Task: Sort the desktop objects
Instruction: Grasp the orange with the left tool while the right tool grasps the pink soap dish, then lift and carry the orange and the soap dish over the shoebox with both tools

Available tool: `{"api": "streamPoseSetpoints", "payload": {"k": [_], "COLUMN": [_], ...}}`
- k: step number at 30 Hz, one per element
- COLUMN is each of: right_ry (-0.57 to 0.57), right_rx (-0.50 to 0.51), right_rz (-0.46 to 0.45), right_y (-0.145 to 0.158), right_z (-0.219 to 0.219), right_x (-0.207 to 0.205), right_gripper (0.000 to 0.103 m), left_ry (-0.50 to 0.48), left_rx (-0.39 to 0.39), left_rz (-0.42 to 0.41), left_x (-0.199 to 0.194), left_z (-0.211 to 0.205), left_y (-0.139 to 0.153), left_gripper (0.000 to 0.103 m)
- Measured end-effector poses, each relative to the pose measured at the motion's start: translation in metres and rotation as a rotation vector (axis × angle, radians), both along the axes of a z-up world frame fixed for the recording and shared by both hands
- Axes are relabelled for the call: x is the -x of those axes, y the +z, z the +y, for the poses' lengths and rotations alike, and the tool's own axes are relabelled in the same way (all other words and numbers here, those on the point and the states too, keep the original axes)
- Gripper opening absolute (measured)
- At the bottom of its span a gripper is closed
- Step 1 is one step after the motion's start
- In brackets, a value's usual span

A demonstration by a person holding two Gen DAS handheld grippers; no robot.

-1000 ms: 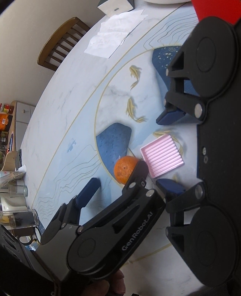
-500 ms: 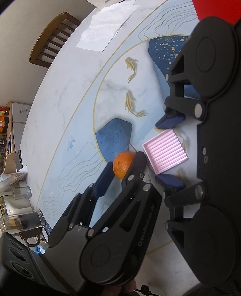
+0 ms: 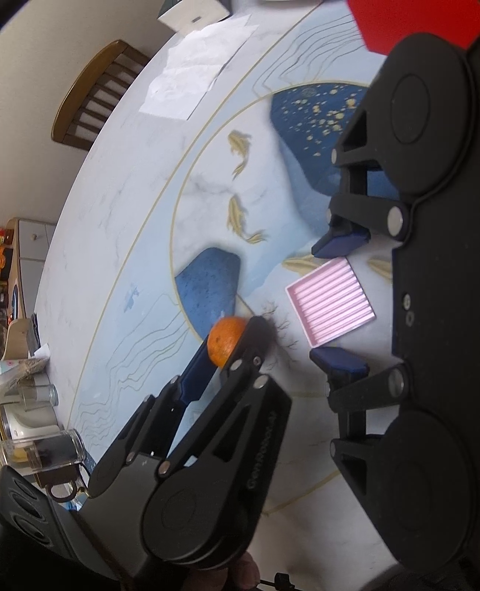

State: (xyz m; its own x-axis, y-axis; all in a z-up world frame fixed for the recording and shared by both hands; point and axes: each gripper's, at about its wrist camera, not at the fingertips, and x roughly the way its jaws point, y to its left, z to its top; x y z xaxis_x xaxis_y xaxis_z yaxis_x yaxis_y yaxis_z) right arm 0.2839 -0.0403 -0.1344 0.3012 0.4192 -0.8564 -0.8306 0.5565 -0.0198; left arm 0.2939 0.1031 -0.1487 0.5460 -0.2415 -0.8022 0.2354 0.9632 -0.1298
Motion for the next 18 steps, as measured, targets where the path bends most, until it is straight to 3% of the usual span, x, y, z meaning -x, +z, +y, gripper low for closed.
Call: {"api": "streamPoseSetpoints", "payload": {"k": [18], "right_ry": [-0.137], "right_rx": [-0.044], "right_rz": [-0.011], "right_y": [0.024], "right_z": [-0.037], "right_x": [0.025], "right_gripper": [0.052], "left_ry": [-0.049], "left_rx": [0.009], "left_rz": [-0.015], "left_x": [0.030], "left_z": [-0.023], "left_y": [0.020], "left_gripper": [0.033]}}
